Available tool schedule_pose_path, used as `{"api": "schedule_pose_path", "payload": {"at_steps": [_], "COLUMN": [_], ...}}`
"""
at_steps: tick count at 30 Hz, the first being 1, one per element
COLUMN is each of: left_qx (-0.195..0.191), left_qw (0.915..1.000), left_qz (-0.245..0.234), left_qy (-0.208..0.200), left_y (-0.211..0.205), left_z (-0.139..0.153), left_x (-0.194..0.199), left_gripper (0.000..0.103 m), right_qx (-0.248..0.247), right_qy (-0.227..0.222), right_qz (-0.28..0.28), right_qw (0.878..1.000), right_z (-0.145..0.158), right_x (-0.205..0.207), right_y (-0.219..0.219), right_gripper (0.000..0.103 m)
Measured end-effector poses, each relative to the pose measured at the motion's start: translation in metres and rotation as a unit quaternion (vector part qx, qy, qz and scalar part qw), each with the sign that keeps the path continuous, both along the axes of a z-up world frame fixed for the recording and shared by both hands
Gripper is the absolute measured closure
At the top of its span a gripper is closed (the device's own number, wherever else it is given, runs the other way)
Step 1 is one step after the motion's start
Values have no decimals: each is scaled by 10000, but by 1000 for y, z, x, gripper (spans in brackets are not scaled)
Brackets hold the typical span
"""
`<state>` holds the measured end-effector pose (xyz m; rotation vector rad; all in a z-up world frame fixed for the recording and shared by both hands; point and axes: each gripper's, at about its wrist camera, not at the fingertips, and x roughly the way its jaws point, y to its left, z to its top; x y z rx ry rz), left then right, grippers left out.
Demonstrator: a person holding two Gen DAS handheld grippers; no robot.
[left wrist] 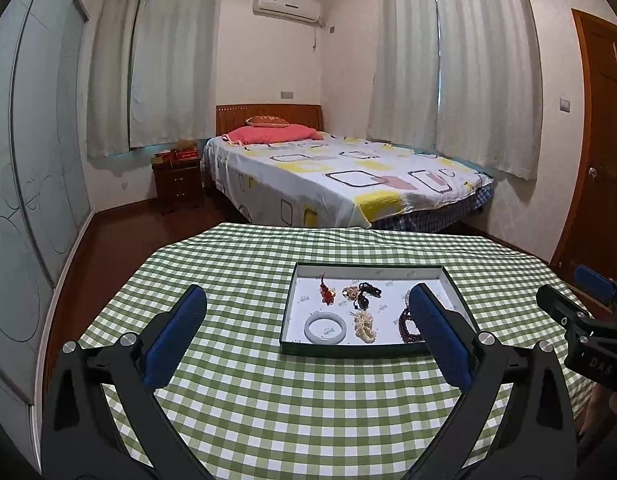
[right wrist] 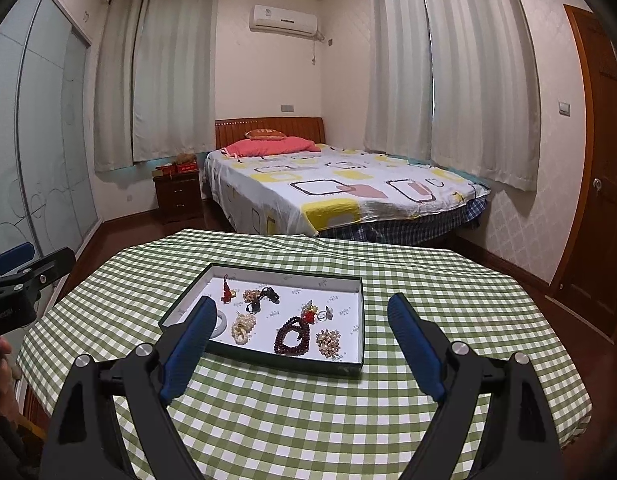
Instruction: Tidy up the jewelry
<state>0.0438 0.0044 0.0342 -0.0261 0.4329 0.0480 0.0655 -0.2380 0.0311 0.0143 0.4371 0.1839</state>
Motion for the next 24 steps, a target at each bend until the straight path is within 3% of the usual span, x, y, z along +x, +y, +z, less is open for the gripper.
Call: {"api": "schedule_pose_path", "payload": {"at_steps": [24], "left_qx": [-26], "left_qw": [10000], "left_qz": [-5], "left_qy": [-92], "left_y": [2], "left_z": [2], "left_x": [-9], "left_gripper": [4], "right_qx": [-22], "right_qy": [-116], "right_qz": [-11], "right_qw": [9999], "right_z": [2], "right_x": [-7], "right_y": [-1], "right_gripper": [18]}}
